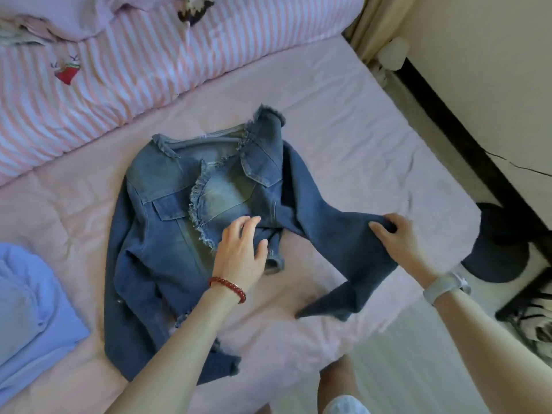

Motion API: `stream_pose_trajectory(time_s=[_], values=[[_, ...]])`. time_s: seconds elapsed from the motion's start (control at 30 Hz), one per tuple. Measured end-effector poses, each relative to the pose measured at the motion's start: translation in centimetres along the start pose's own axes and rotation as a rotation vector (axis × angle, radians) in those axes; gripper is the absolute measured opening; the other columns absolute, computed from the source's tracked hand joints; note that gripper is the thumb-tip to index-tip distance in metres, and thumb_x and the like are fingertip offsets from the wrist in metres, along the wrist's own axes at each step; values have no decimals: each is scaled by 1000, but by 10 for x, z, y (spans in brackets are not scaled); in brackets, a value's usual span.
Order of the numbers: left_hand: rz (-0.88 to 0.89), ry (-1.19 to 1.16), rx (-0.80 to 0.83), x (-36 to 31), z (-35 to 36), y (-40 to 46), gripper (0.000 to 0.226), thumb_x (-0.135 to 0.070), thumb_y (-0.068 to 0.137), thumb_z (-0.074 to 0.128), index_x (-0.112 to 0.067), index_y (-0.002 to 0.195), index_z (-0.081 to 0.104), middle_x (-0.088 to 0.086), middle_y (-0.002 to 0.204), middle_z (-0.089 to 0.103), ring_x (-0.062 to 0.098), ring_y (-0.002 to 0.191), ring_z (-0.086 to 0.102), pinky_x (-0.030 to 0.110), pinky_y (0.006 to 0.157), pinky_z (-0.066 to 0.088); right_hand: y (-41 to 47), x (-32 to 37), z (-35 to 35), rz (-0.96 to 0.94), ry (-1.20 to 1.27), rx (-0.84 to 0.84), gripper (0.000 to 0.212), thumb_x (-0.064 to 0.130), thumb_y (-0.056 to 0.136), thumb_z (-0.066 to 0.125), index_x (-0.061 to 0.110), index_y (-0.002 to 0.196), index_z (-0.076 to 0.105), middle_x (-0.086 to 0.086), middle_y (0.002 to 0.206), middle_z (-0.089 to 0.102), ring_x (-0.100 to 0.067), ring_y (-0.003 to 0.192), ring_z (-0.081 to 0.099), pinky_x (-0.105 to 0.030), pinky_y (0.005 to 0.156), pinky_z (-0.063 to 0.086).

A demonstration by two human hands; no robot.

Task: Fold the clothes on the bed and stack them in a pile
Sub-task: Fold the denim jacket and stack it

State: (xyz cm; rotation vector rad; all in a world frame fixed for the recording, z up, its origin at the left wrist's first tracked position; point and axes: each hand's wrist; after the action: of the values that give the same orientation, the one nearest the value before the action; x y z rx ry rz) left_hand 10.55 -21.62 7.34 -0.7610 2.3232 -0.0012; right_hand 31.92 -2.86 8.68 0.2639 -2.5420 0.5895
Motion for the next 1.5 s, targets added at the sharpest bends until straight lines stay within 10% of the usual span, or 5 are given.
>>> stream_pose_trajectory(time_s=[0.5, 0.67, 0.9, 1.23, 1.5], values=[[211, 725, 438, -114, 104, 218, 56, -39, 92, 47, -38, 143, 26, -6, 155, 13, 18, 142, 6, 44, 108, 14, 125, -122, -59, -17, 74, 126, 81, 33, 83, 66, 13, 147, 21, -8, 144, 31, -25, 132, 30, -35, 104, 32], [340, 573, 352, -127, 105, 235, 19, -20, 88, 57, -29, 97, 71, -11, 108, 67, 15, 120, 47, 34, 105, 7, 140, -145, -38, 202, 194, 44, 31, 20, 89, 59, 0, 113, 55, -14, 106, 58, -34, 106, 53, -29, 77, 37], [-100, 6, 446, -181, 80, 272, 25, -37, 79, 69, -23, 60, 63, -2, 60, 60, 8, 61, 50, 18, 59, 38, 215, -131, -151, -42, 247, 175, 20, 12, 97, 45, 5, 84, 59, -2, 74, 57, -15, 69, 49, -11, 57, 35], [-163, 307, -53, -216, 131, 296, 41, -30, 94, 45, -18, 134, 43, 10, 138, 41, 29, 127, 35, 45, 110, 18, 289, -94, -163, -124, -152, -388, 36, 6, 92, 41, 6, 127, 49, -17, 118, 49, -33, 107, 48, -43, 99, 30], [-541, 42, -349, -150, 140, 157, 49, -13, 87, 60, -6, 133, 46, 19, 141, 37, 36, 131, 31, 48, 105, 25, 151, -105, -38, -90, 131, 178, 33, 7, 92, 44, 7, 124, 53, -10, 123, 52, -28, 109, 54, -32, 84, 42]])
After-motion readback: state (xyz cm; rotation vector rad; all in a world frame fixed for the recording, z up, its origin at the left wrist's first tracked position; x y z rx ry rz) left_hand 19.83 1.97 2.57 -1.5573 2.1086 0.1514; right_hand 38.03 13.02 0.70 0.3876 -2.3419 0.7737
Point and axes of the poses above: each hand's wrist, its own y-axis towards the middle knuckle, its own z-axis out of the palm, x = y × z
